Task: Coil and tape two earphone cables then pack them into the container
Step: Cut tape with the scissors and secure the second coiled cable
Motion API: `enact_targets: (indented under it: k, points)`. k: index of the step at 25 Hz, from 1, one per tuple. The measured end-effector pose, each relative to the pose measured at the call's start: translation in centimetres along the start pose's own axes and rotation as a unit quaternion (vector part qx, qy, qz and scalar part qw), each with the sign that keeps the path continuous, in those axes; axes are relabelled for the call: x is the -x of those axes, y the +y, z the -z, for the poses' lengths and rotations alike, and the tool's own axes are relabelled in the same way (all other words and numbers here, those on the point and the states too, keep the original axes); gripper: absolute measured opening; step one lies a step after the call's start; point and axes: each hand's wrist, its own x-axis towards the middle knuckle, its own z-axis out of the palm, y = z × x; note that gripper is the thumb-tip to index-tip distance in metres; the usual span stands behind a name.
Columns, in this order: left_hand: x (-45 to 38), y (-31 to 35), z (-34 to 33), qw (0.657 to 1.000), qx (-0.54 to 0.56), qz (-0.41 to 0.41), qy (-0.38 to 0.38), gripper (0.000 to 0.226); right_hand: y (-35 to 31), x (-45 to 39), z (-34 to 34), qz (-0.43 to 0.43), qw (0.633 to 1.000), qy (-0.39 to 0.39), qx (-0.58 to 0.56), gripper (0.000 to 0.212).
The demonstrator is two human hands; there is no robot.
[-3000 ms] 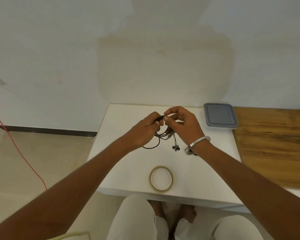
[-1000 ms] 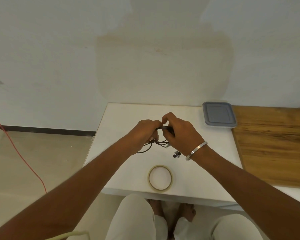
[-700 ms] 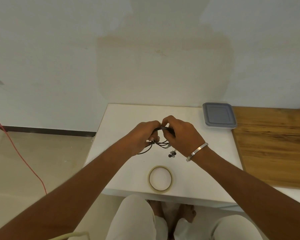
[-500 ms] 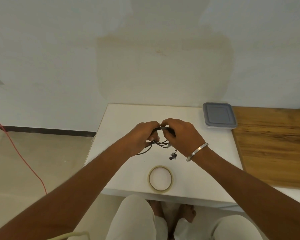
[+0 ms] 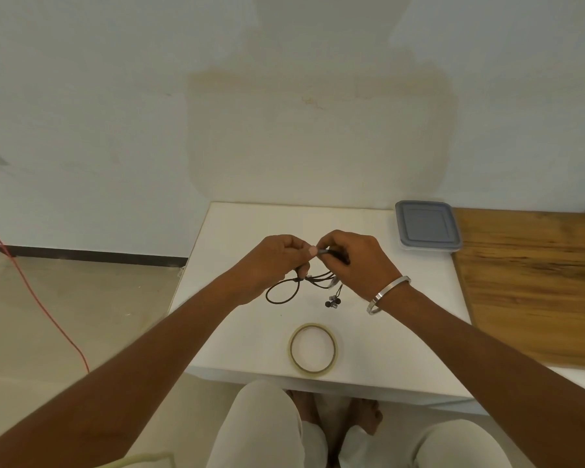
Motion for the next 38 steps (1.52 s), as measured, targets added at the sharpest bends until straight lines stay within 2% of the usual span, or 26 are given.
enact_targets:
  k: [9,13,17,20,24,27,30,32,34,36,38]
  points:
    - [-0.6,-1.2,0.2,0.985,-0.117,-0.118,0.044,0.011,0.2,-0.2,-0.2,-0.054,0.991,-0.049,-0.108,0.015]
    - [-0.6,-1.6,0.4,0.974,-0.142,-0.167,0.059,0.006,0.3,-0.2,0.3,-0.133,0.957,-0.111,-0.231,0.012]
    - [-0.5,-1.5,0.4,0.971,-0.133,-0.185,0.066,0.008,0.2,-0.3,0.8,-0.216,0.909,-0.137,-0.329,0.013]
    - [-0.5,-1.7,0.5,0.973,-0.128,-0.185,0.050,0.009,0.3,-0.3,0.9,-0.247,0.893,-0.164,-0.338,0.014]
    - [-0.9,-1.9,0.7,0.977,-0.127,-0.161,0.054,0.013,0.6,-0.6,0.6,-0.227,0.925,-0.102,-0.288,0.008]
    - [-1.4,-1.8,0.4,0.983,-0.118,-0.124,0.059,0.012,0.6,-0.8,0.4,-0.228,0.925,-0.064,-0.296,0.011]
    - [-1.5,-1.9,-0.3,0.995,0.048,-0.069,0.052,0.017,0.4,-0.7,-0.2,-0.240,0.908,-0.016,-0.343,0.011]
    - [-1.3,-2.1,-1.0,0.982,0.168,-0.057,0.057,0.020,0.2,-0.6,-0.3,-0.237,0.902,0.014,-0.362,0.011]
    - [-1.4,-2.4,-1.3,0.966,0.244,-0.060,0.059,0.025,-0.1,-0.5,-0.5,-0.235,0.890,0.033,-0.390,0.013]
    - [-1.5,-2.8,-1.5,0.968,0.238,-0.062,0.056,0.030,-0.1,-0.5,-0.6,-0.248,0.875,0.057,-0.412,0.013]
    - [-1.7,-3.3,-1.7,0.988,0.116,-0.059,0.089,0.026,0.0,-0.7,-0.7,-0.260,0.867,0.081,-0.418,0.012]
